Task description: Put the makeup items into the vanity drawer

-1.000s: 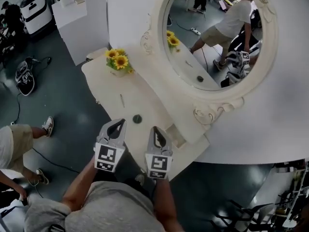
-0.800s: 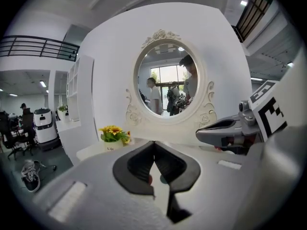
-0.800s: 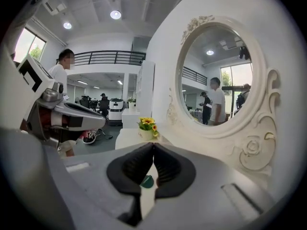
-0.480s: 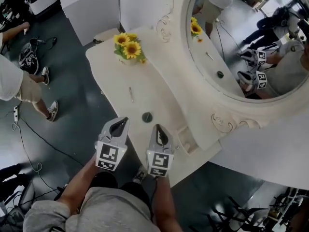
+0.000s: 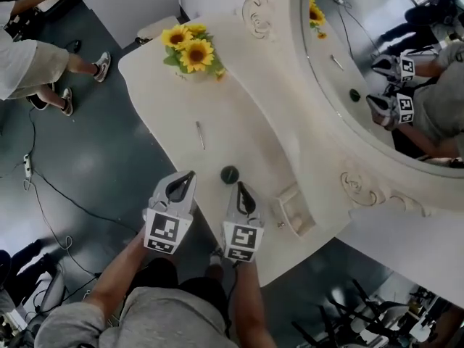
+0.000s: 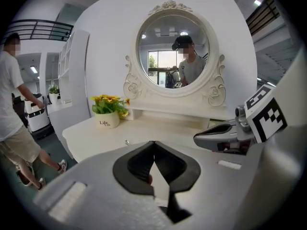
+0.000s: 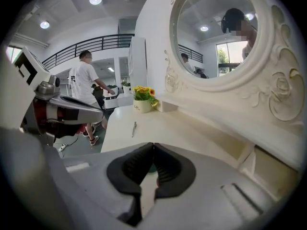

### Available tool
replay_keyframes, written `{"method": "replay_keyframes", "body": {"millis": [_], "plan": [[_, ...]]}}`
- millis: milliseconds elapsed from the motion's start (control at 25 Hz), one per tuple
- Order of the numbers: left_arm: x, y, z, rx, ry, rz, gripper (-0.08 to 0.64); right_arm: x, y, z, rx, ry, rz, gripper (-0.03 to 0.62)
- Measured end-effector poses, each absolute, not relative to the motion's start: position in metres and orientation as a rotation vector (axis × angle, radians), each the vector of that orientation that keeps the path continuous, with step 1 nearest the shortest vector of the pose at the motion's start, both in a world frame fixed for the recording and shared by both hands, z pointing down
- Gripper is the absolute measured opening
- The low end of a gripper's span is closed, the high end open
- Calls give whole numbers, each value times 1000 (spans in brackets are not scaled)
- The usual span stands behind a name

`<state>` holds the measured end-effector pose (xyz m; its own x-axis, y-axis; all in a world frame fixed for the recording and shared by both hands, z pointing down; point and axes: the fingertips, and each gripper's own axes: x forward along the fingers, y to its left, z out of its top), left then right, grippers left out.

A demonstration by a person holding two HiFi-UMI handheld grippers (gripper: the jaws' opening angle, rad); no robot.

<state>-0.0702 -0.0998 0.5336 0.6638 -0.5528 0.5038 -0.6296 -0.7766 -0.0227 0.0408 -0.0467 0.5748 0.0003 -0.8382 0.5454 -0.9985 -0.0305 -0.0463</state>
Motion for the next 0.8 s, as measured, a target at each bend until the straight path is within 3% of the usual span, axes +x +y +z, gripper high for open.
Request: {"method": "replay_keyframes", "body": {"millis": [240, 320, 400, 440, 800], "plan": [[-70, -104, 552, 2701, -945, 771, 11, 37, -55, 594, 1907, -1889, 668, 7], [-70, -105, 556, 2698, -938, 778, 11, 34, -57, 601, 1893, -1880, 697, 45], [-70, -106, 559, 2695, -935, 783, 11, 28, -58, 609, 1857, -1879, 738, 153], [-71, -106, 560, 2693, -935, 785, 11, 26, -59, 613, 1838, -1878, 753, 175], [-79, -108, 566, 2675, -936, 807, 11, 22, -64, 621, 1804, -1841, 767, 172]]}}
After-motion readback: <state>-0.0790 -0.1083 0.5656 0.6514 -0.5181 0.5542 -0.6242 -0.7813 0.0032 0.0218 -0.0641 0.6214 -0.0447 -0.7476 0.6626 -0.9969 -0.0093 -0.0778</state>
